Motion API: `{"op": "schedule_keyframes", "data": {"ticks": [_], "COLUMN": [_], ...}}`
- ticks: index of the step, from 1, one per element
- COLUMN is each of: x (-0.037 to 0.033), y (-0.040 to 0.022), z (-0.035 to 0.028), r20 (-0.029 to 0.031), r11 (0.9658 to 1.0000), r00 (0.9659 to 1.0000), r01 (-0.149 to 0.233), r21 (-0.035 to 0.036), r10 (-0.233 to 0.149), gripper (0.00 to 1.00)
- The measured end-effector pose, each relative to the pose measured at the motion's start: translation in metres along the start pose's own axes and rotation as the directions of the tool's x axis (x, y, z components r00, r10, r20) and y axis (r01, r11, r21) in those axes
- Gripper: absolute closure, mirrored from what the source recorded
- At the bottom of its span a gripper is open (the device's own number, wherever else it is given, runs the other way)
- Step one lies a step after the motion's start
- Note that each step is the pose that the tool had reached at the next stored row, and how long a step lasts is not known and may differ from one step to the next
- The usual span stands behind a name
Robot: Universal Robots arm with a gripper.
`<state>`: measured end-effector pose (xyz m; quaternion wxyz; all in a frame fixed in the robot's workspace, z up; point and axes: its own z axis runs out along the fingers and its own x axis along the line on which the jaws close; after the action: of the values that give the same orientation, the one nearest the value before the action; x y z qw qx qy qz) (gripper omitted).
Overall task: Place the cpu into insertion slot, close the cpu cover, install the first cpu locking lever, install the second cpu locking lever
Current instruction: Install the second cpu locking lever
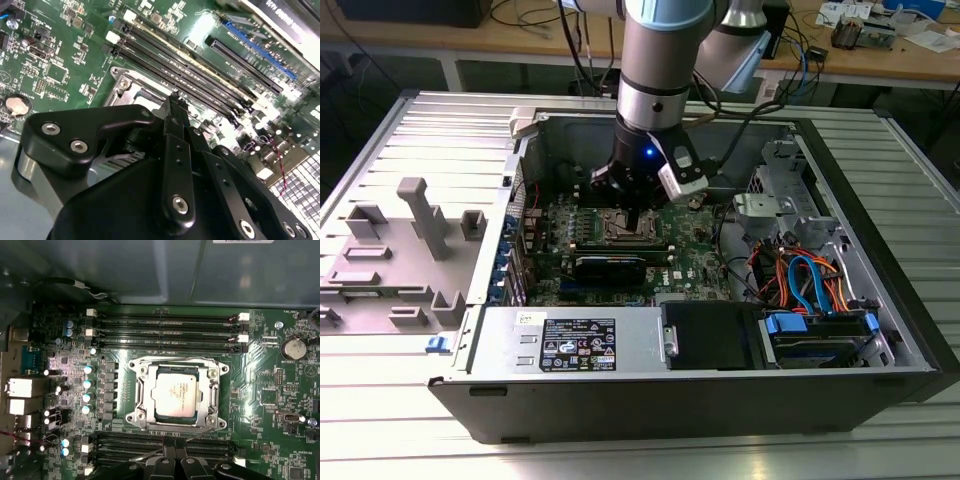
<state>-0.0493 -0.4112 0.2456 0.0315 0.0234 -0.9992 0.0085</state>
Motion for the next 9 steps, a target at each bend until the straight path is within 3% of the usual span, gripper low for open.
{"op": "schedule_keyframes", "data": {"ticks": [4, 5, 6, 9], "x": [0.0004, 0.0019, 0.0023, 0.0031], "y": [-0.008, -0.0104, -0.0105, -0.0104], "z": [-0.0003, 0.0008, 0.0013, 0.0029], "r20": [-0.0004, 0.0004, 0.001, 0.002], "r11": [1.0, 0.9998, 0.9996, 0.9988], "r00": [1.0, 1.0, 0.9999, 0.9994], "r01": [0.0, 0.005, 0.012, 0.035], "r21": [-0.0029, -0.0178, -0.0254, -0.0342], "r10": [0.0, -0.005, -0.012, -0.035], "gripper": [0.89, 0.89, 0.89, 0.89]}}
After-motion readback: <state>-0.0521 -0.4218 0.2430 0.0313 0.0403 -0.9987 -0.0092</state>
